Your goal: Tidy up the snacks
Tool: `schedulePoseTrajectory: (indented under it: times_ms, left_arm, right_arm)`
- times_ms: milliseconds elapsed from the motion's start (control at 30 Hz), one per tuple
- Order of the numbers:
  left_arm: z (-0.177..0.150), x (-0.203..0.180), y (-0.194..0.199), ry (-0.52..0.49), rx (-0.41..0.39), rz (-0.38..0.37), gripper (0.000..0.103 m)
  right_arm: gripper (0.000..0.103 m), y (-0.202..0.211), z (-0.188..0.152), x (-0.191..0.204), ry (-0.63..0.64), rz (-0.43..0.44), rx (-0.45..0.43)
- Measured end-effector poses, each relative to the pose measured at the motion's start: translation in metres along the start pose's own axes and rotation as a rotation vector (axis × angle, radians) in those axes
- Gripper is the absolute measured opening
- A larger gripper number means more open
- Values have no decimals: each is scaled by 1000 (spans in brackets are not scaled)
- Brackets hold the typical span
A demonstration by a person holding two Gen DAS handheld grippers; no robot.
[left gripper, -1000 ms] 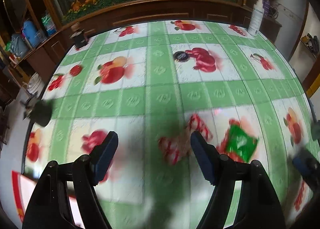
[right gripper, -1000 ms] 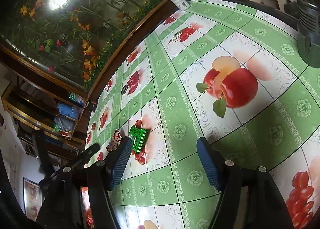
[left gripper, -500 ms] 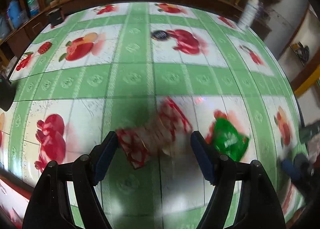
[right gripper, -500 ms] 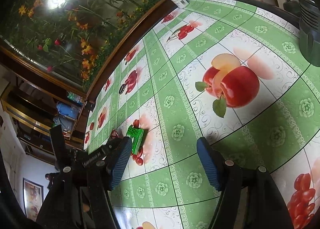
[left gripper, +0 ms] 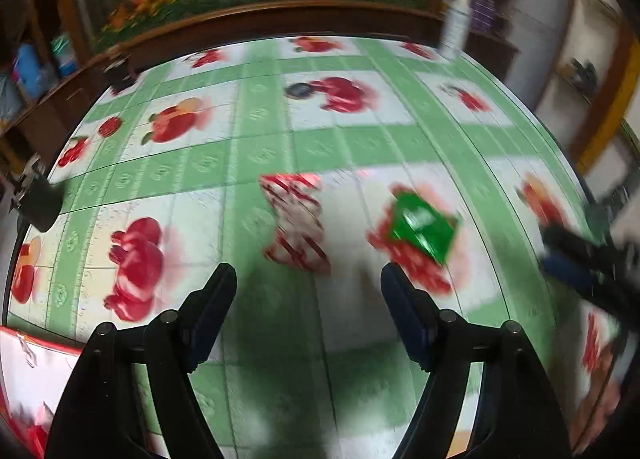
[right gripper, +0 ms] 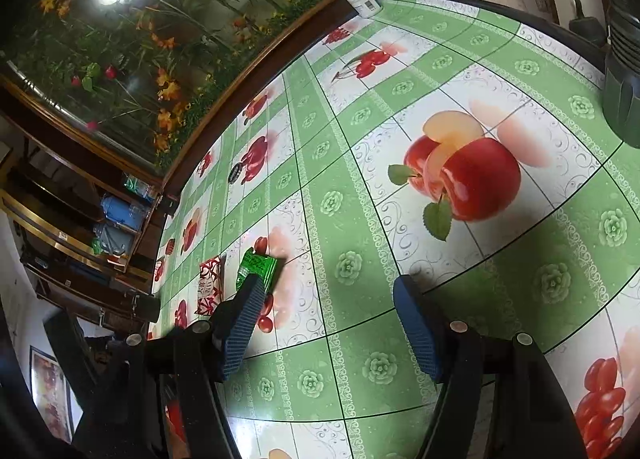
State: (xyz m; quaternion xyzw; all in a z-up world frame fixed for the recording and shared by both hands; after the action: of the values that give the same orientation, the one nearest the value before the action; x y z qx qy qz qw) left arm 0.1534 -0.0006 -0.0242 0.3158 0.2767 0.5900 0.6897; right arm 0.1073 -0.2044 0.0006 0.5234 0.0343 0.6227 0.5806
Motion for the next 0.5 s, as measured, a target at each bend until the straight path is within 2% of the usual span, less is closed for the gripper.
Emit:
schedulePoseTrajectory:
  times_ms: [67,200,267,333,367,400,433,500]
  left_arm:
    - [10,5,-9,21,11,23,75]
    - [16,6,-33,-19,47,103,75]
    - [16,8,-37,-4,39,89,74]
    - [14,9,-42,-3,45,87,60]
    - [12,8,-45,-14,60,93,47]
    - [13,6,-43,-14,40,67,34]
    - [12,4,-44,-21,44,57,29]
    - [11,3,-43,-30,39,45,27]
  right_arm:
    - [70,1,0,1,0,5,0]
    - [70,-1,0,0,-9,16,9]
    - [70,-2,-1,1,-15,26,19]
    - [70,-3,-3,3,-6,29,27]
    - [70,-4,-3,4,1,26,28]
    - [70,-4,-4,6,8,25,29]
    - [70,-4,-4,6,12,25,29]
    - [70,-4,-4,6,17,14,22]
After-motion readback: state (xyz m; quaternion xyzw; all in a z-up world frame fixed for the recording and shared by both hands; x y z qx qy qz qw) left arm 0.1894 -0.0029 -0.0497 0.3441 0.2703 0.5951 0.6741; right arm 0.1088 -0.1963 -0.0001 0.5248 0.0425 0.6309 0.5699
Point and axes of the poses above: each gripper's, at about its wrist camera, not at the fingertips, and y roughly against the way its jaws point, x to its left, z to its top, the point moved 6 cm from there along -y, roughly the way its jaws point, and after that the axes turned 4 degrees about -x, right-handed, at the moved point
